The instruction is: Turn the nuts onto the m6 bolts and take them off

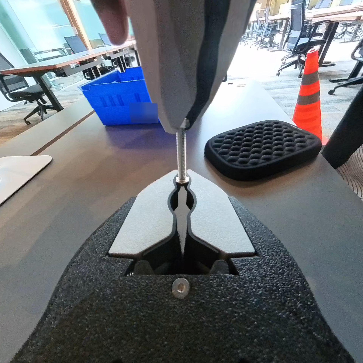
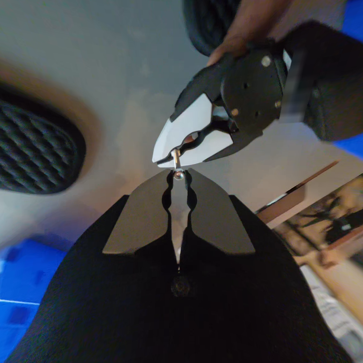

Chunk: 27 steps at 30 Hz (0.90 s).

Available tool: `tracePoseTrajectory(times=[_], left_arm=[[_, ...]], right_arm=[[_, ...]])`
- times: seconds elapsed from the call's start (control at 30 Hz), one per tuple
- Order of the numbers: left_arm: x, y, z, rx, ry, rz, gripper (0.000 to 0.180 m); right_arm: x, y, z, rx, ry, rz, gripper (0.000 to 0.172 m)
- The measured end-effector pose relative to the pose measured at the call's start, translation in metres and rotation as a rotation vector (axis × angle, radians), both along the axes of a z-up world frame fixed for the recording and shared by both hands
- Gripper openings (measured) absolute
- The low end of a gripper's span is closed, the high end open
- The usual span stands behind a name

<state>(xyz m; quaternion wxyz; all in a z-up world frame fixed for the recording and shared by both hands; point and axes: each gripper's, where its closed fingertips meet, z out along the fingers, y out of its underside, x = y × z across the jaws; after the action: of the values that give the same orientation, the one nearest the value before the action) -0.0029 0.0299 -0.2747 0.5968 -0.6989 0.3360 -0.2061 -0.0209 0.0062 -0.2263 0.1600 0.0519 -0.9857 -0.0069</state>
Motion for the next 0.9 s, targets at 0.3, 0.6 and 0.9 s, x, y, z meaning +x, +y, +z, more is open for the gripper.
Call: tracePoseTrajectory(times=[0.3, 0.6, 0.9], left_arm=[[-0.003, 0.003, -0.002, 0.010, 0.026, 0.040, 0.002], [0.000, 0.000, 0.000, 0.011, 0.012, 0.008, 0.002], [0.005, -0.004, 0.001, 0.008, -0.001, -0.038, 0.003]], right_arm=[[0.007, 0.008, -0.005, -0.248, -0.196, -1.023, 0.011], [0.007, 0.011, 0.002, -0.177, -0.176, -0.675, 0.055], [0.002, 0.009, 0.002, 0.143, 0.062, 0.199, 0.033]])
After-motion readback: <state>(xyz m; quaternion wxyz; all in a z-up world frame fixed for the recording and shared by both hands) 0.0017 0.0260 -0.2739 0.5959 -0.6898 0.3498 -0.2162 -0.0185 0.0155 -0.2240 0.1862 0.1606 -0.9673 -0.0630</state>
